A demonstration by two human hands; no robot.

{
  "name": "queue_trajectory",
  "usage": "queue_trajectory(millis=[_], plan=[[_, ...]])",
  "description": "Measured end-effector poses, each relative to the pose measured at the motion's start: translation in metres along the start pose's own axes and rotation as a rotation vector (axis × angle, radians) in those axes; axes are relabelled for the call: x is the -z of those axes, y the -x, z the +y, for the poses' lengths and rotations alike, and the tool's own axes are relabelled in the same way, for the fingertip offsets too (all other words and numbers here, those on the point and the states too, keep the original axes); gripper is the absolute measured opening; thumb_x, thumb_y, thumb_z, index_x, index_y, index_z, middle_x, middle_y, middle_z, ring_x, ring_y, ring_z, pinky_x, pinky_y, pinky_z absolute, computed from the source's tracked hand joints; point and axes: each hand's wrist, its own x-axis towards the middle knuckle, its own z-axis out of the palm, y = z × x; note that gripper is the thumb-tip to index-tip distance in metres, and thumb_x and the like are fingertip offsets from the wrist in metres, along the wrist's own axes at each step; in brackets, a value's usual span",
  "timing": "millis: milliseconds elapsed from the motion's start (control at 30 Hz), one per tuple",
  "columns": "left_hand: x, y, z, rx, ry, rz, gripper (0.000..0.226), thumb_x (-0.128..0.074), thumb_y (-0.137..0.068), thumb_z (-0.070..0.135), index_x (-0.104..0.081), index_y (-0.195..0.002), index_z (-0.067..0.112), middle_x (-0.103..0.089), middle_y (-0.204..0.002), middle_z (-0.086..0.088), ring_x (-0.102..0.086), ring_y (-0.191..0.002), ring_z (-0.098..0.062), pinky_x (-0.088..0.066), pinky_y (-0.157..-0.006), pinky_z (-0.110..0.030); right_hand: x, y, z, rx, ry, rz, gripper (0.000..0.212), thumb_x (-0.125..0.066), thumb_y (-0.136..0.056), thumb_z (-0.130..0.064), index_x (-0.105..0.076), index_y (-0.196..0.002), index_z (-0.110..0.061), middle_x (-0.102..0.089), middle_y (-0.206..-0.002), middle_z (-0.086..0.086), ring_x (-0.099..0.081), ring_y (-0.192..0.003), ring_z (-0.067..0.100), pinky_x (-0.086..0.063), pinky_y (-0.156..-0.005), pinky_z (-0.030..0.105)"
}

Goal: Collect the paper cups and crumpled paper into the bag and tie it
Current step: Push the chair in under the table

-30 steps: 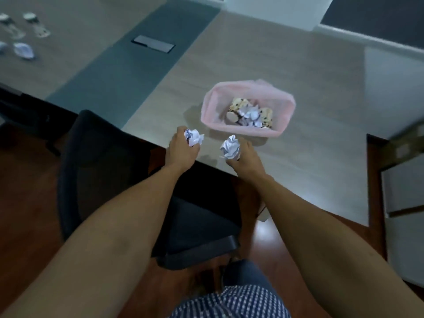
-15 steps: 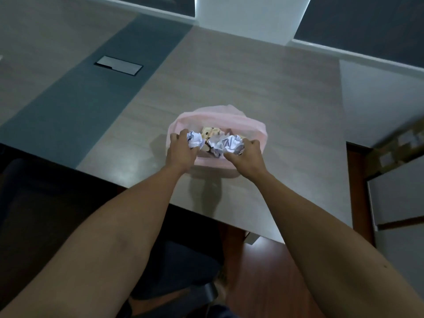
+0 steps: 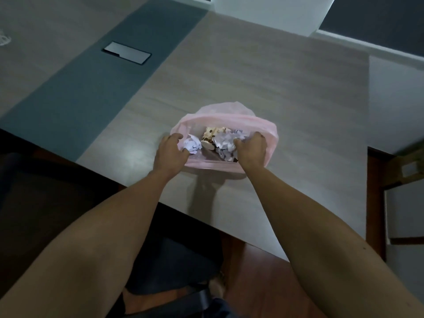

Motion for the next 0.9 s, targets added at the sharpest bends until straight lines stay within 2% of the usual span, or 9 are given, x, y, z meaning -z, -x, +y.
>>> queue_trajectory(millis=[100,267,333,433,500,567,700,800,900], plan=[[0.017,0.007,-0.004,-0.028,0.003,0.018,0.045,-0.07,-0.085,0.014,-0.063,-0.13,0.012,-0.061,-0.124,-0.012,-0.061,-0.111,-0.03,-0.05,-0.098,-0.038,-0.002,0.011,-0.006,-0.081,-0.043,0.044,0.039,-0.08,-0.085,-0.027,-0.066,-0.113,-0.002,-0.07,-0.108,0.012,-0.069,-0.098,0.03,-0.058,-0.082,0.038],[0.061,0.024,-0.017,-0.069,-0.04,0.019,0.042,-0.068,-0.085,0.017,-0.064,-0.126,0.014,-0.064,-0.117,-0.008,-0.061,-0.109,-0.026,-0.05,-0.093,-0.036,0.005,0.051,-0.023,-0.183,-0.023,0.105,0.047,-0.069,-0.095,-0.025,-0.049,-0.132,-0.003,-0.051,-0.135,0.019,-0.059,-0.113,0.039,-0.048,-0.095,0.043],[0.086,0.034,-0.024,-0.08,-0.046,0.018,0.041,-0.068,-0.087,0.019,-0.064,-0.127,0.015,-0.064,-0.119,-0.007,-0.061,-0.108,-0.024,-0.051,-0.094,-0.037,0.004,0.076,-0.03,-0.149,-0.005,0.089,0.041,-0.07,-0.093,-0.027,-0.056,-0.125,-0.006,-0.055,-0.13,0.016,-0.06,-0.111,0.038,-0.049,-0.094,0.045],[0.127,0.053,-0.043,-0.119,-0.062,0.006,0.041,-0.068,-0.09,0.023,-0.062,-0.13,0.016,-0.064,-0.119,-0.005,-0.06,-0.109,-0.023,-0.05,-0.094,-0.038,-0.004,0.115,-0.04,-0.045,-0.005,0.029,0.023,-0.071,-0.087,-0.029,-0.064,-0.103,-0.014,-0.065,-0.111,0.01,-0.064,-0.101,0.034,-0.05,-0.09,0.046],[0.157,0.067,-0.064,-0.146,-0.092,-0.001,0.042,-0.067,-0.091,0.025,-0.06,-0.132,0.016,-0.063,-0.118,-0.004,-0.059,-0.109,-0.024,-0.049,-0.093,-0.038,-0.014,0.149,-0.048,0.056,0.006,-0.022,0.019,-0.07,-0.085,-0.028,-0.066,-0.094,-0.013,-0.067,-0.098,0.009,-0.064,-0.095,0.032,-0.046,-0.08,0.037],[0.188,0.081,-0.088,-0.164,-0.126,-0.021,0.043,-0.064,-0.094,0.027,-0.058,-0.135,0.017,-0.062,-0.121,-0.005,-0.059,-0.11,-0.025,-0.048,-0.093,-0.039,-0.025,0.188,-0.055,0.156,0.007,-0.053,0.018,-0.07,-0.086,-0.023,-0.067,-0.096,-0.009,-0.069,-0.098,0.011,-0.063,-0.095,0.031,-0.046,-0.077,0.035],[0.243,0.112,-0.139,-0.15,-0.154,-0.039,0.046,-0.062,-0.096,0.027,-0.054,-0.14,0.015,-0.061,-0.13,-0.009,-0.058,-0.117,-0.029,-0.047,-0.098,-0.041,-0.056,0.273,-0.065,0.205,-0.015,-0.105,0.015,-0.067,-0.085,-0.024,-0.066,-0.093,-0.01,-0.069,-0.091,0.008,-0.064,-0.089,0.028,-0.045,-0.072,0.033],[0.277,0.138,-0.173,-0.12,-0.112,-0.028,0.051,-0.064,-0.095,0.027,-0.053,-0.143,0.013,-0.061,-0.136,-0.012,-0.059,-0.121,-0.03,-0.047,-0.102,-0.041,-0.076,0.331,-0.072,0.223,-0.017,-0.163,0.031,-0.068,-0.089,-0.029,-0.069,-0.115,-0.011,-0.07,-0.103,0.005,-0.064,-0.097,0.021,-0.043,-0.08,0.027],[0.308,0.16,-0.205,-0.144,-0.164,-0.022,0.051,-0.064,-0.094,0.026,-0.055,-0.142,0.012,-0.061,-0.135,-0.013,-0.061,-0.119,-0.031,-0.051,-0.101,-0.043,-0.088,0.383,-0.086,0.298,0.01,-0.231,0.034,-0.069,-0.091,-0.033,-0.067,-0.118,-0.012,-0.064,-0.1,-0.001,-0.062,-0.097,0.019,-0.044,-0.083,0.027]])
